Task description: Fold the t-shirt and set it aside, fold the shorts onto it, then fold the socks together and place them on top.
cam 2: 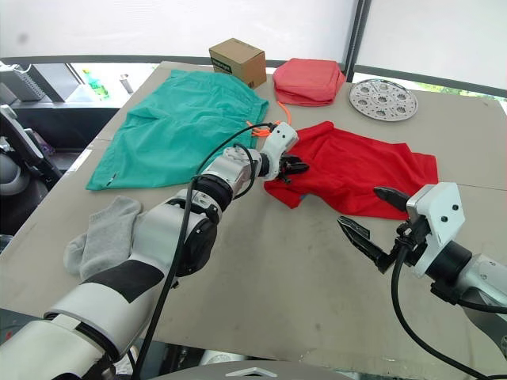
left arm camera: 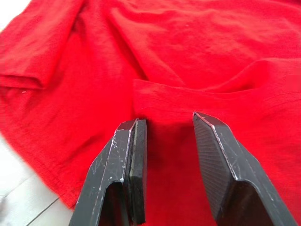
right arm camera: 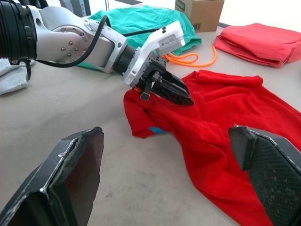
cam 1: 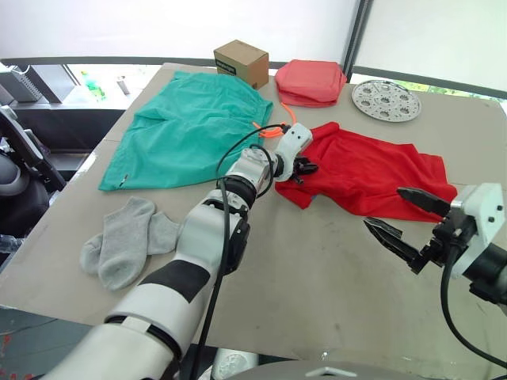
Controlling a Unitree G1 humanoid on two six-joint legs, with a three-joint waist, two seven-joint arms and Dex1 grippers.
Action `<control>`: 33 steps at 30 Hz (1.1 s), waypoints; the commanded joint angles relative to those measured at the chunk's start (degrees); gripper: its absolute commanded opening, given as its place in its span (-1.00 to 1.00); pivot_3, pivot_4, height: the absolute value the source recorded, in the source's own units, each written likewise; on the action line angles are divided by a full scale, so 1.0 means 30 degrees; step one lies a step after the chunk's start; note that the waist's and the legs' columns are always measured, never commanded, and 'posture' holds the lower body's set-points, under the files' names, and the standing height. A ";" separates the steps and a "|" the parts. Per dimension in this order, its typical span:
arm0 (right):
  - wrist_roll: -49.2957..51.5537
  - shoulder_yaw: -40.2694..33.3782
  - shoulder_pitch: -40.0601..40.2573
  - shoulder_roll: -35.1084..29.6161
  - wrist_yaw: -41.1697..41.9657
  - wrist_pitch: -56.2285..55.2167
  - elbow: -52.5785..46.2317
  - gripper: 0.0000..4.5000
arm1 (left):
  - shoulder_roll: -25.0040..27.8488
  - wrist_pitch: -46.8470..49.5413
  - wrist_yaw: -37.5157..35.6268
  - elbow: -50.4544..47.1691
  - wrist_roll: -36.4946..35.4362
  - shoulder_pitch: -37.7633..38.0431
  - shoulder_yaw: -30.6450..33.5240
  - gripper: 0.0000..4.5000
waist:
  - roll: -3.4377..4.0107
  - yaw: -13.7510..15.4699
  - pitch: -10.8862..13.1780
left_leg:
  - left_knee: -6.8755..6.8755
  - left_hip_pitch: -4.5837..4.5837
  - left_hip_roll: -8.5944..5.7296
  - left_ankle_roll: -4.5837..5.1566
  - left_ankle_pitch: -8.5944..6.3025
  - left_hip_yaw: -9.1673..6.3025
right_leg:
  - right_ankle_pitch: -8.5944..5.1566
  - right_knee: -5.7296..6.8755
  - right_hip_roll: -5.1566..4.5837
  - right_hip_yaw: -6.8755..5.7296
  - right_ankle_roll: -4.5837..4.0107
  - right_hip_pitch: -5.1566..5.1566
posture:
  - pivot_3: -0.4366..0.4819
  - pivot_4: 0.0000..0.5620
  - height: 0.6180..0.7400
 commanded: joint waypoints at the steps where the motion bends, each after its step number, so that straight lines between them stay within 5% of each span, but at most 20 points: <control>1: -0.0021 -0.0398 0.0029 0.0139 -0.0179 -0.0391 -0.0548 1.00 | 0.0015 -0.0295 -0.0338 -0.0144 0.0113 -0.0398 0.0154 -0.45 | 0.0000 0.0002 0.0000 | 0.0000 0.0000 0.0000 0.0000 0.0000 -0.0001 | 0.0000 0.0000 0.0000 0.0001 -0.0001 0.0000 | -0.05 -0.47 1.00; 4: -0.0113 -0.0287 -0.0035 0.0203 -0.0210 -0.0426 -0.0509 1.00 | 0.0116 -0.0716 -0.0522 -0.0240 0.0078 -0.0234 0.0266 -0.97 | 0.0000 -0.0001 0.0000 | -0.0001 0.0000 -0.0003 0.0000 0.0000 -0.0001 | 0.0001 0.0000 0.0000 0.0001 -0.0001 0.0000 | -0.05 -0.47 1.00; 10: -0.0380 0.0053 -0.0183 0.0365 -0.0236 -0.0454 -0.0442 1.00 | 0.0832 -0.2133 -0.1981 -0.0683 -0.0274 0.0159 0.0612 -0.97 | 0.0002 -0.0014 -0.0001 | -0.0001 0.0002 -0.0002 0.0000 0.0000 -0.0001 | 0.0001 0.0003 0.0001 0.0000 -0.0001 0.0000 | -0.05 -0.47 1.00; 14: -0.0761 -0.0092 0.0408 0.0644 -0.0599 -0.0258 -0.0529 1.00 | 0.1866 -0.4829 -0.6321 -0.3004 -0.1744 0.1578 0.1223 -0.97 | 0.0015 -0.0033 -0.0008 | -0.0005 0.0006 0.0016 -0.0001 0.0000 0.0002 | 0.0003 0.0006 0.0003 0.0010 -0.0006 -0.0001 | -0.05 -0.47 1.00; 19: -0.2137 -0.0339 0.1103 0.0633 -0.1607 0.0206 -0.0598 1.00 | 0.3315 -0.4195 -1.0330 -0.9821 -0.3605 0.5636 0.0777 -0.97 | 0.0064 -0.0063 -0.0038 | -0.0002 0.0014 0.0077 -0.0003 0.0001 0.0022 | 0.0003 0.0020 0.0003 0.0058 -0.0011 -0.0001 | -0.05 -0.47 1.00; 22: -0.1691 -0.1114 0.1282 -0.0051 -0.2420 0.1798 -0.0253 1.00 | 0.4776 0.0344 -1.1113 -1.7254 -0.5826 0.9615 0.0818 -0.97 | 0.0090 -0.0155 -0.0049 | 0.0012 0.0028 0.0096 -0.0002 0.0002 0.0033 | 0.0003 0.0041 0.0002 0.0078 -0.0011 0.0000 | -0.05 -0.47 1.00; 28: -0.1175 -0.2925 -0.0130 -0.4608 -0.2627 0.6861 0.0437 1.00 | 0.6728 0.4853 -0.9336 -2.5452 -0.8022 1.4092 0.1091 -0.97 | 0.0144 0.0011 -0.0086 | 0.0065 0.0059 0.0118 -0.0009 0.0007 0.0028 | -0.0017 0.0095 -0.0015 0.0072 -0.0040 0.0021 | -0.05 -0.47 1.00; 33: -0.3225 0.0124 -0.3187 -0.8769 -0.2103 0.8643 0.2787 1.00 | 0.7758 0.5994 -0.8074 -2.9214 -0.9006 1.6727 0.1107 -0.97 | 0.0146 -0.0116 -0.0095 | 0.0075 0.0138 0.0100 0.0005 0.0003 0.0096 | -0.0040 0.0084 -0.0042 0.0134 -0.0075 0.0081 | -0.05 -0.47 1.00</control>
